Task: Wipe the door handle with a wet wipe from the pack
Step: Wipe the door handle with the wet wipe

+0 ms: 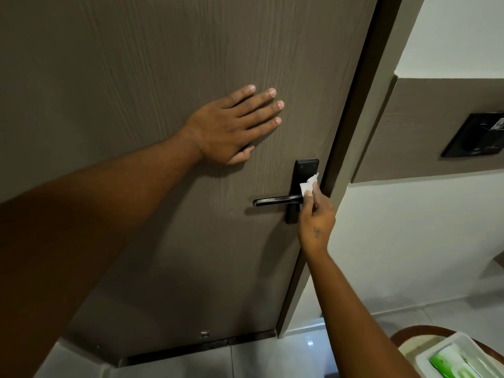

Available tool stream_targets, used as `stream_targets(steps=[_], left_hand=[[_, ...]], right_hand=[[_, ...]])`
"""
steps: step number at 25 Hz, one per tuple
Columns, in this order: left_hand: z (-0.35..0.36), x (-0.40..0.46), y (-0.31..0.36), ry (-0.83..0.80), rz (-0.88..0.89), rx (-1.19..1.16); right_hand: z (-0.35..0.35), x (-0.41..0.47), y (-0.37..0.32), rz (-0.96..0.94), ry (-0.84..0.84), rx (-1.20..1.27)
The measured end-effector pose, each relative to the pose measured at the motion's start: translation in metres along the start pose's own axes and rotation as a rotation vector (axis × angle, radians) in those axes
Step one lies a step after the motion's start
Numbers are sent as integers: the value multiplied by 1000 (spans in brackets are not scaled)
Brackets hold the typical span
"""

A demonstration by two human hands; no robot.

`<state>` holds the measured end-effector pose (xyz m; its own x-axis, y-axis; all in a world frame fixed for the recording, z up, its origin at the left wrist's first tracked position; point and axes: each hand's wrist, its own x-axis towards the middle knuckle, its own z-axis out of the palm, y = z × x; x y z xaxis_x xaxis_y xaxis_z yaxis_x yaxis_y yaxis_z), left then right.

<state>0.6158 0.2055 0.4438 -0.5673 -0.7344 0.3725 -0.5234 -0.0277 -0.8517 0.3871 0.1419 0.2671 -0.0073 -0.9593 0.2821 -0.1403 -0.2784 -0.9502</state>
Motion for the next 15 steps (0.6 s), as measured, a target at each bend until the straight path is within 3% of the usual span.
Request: stream_targets(steps=[6,9,11,13,15], left_hand=[[-3,0,0,-33,22,4],[-3,0,-1,-36,23,-9],[-2,1,-1,-38,21,-16],[-3,1,-1,-36,21,-11],[-3,1,-3,-31,23,-5]], right_hand=[[-6,-7,-7,-66,-234,-24],[-5,-4,-19,-247,-472,-466],[-16,4,-27,-389,-572,-626],[-22,22,-36,-345,-628,-741],[-13,45,-53,-36,-714,-874]])
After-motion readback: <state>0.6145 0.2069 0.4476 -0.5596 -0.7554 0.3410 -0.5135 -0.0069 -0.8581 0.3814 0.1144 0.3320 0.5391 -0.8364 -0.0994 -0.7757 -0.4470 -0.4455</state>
